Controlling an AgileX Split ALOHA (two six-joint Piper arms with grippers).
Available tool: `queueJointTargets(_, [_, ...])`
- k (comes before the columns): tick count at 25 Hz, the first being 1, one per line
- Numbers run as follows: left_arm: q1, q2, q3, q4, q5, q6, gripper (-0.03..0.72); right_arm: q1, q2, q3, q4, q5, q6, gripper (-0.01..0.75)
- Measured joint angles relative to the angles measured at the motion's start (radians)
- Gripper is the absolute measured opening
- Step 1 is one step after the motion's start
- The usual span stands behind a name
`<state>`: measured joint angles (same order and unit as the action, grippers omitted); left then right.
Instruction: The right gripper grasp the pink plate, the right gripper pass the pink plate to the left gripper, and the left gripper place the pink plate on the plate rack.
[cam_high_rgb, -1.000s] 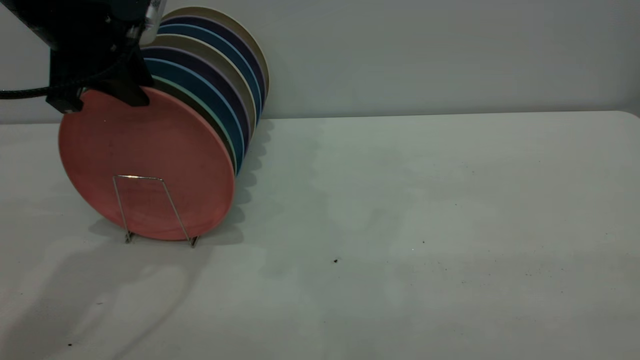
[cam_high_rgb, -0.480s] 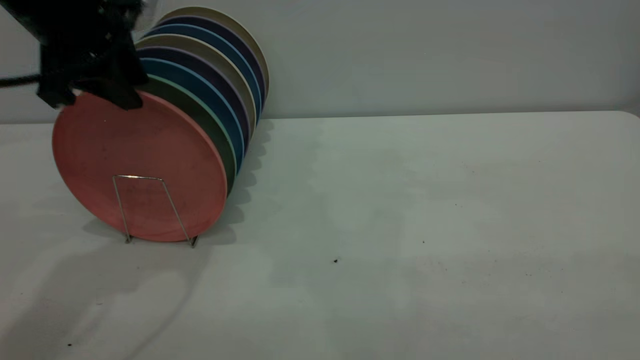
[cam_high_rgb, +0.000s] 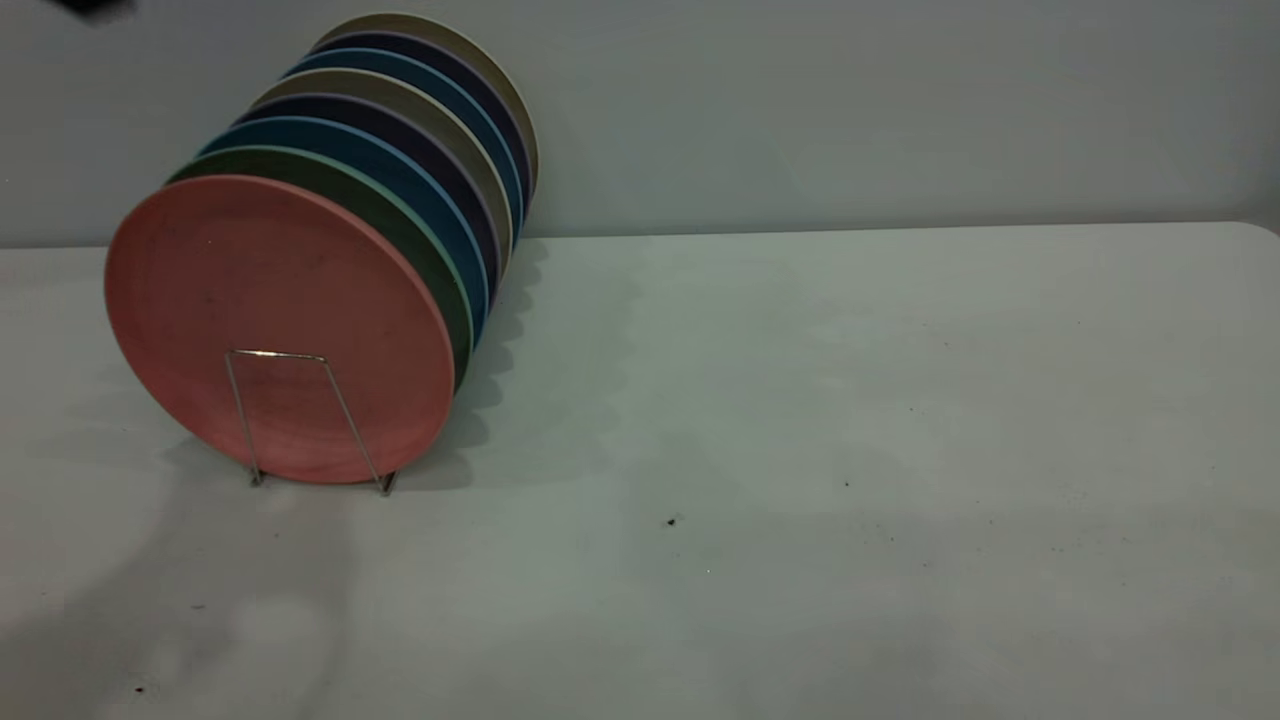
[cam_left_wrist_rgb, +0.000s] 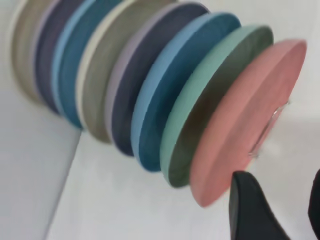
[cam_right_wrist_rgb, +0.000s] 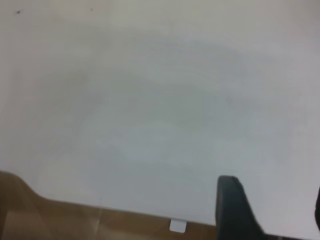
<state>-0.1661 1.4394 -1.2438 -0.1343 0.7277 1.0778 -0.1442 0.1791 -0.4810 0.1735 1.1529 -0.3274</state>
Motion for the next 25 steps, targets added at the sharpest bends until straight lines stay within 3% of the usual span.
queueJointTargets(5, [0.0,-0.172,0.0,0.021,0.168,-0.32,0.325,0.04,0.0,0.0,-0.089,-0.012,0.125,0.403])
queueJointTargets(11, [0.0,-0.32,0.0,0.17,0.432,-0.712,0.325,0.146,0.0,0.001,-0.142,-0.014,0.211,0.403])
queueJointTargets(18, [0.0,-0.463,0.057,0.235,0.44,-0.999,0.357,0.235,0.0,0.001,-0.186,-0.017,0.269,0.403])
queueJointTargets(25, [0.0,-0.668,0.347,0.228,0.44,-1.078,0.479,0.33,-0.026,0.002,-0.189,-0.017,0.271,0.403])
